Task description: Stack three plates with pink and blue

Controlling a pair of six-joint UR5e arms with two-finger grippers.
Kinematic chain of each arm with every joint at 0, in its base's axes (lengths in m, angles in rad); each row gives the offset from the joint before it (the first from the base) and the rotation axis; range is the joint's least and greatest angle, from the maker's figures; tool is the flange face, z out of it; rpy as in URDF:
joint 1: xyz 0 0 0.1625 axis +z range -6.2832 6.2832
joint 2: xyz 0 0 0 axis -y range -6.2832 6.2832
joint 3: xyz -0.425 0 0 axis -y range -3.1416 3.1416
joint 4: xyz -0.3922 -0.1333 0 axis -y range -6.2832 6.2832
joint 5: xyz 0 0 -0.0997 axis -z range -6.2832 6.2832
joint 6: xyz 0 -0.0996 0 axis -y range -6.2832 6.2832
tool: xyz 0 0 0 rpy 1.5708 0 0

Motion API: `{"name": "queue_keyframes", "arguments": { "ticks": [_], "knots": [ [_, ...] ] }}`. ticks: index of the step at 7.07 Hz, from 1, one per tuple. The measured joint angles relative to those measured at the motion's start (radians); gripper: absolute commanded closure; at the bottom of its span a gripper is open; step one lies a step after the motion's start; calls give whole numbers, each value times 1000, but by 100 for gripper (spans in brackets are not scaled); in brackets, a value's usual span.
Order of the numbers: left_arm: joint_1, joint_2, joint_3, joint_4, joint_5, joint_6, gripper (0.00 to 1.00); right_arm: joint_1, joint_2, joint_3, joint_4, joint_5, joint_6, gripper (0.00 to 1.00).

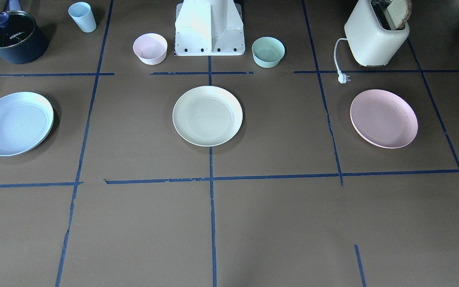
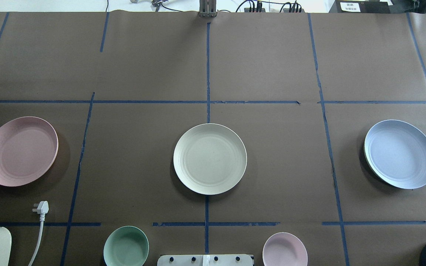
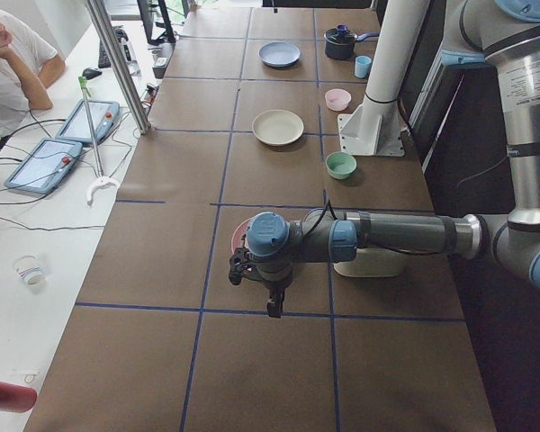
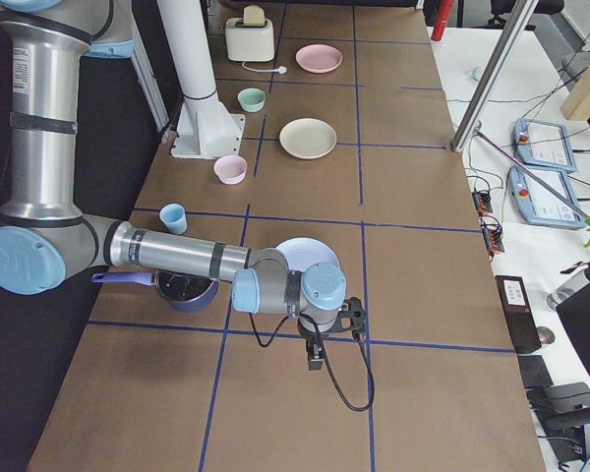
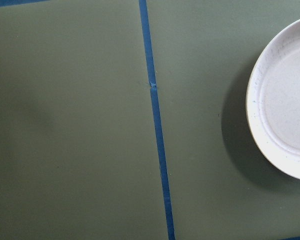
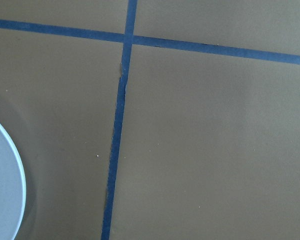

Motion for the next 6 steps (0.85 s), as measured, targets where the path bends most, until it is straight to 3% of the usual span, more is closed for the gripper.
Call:
{"name": "queue_keyframes", "arguments": {
  "ticks": [4,6],
  "knots": [
    [4,-21,-11,-7,0,-5,0,0,2,5,0,-1,1,0],
    [5,-84,3,-15,-5,-6,0,0,6,7,0,-1,2,0]
  ]
}}
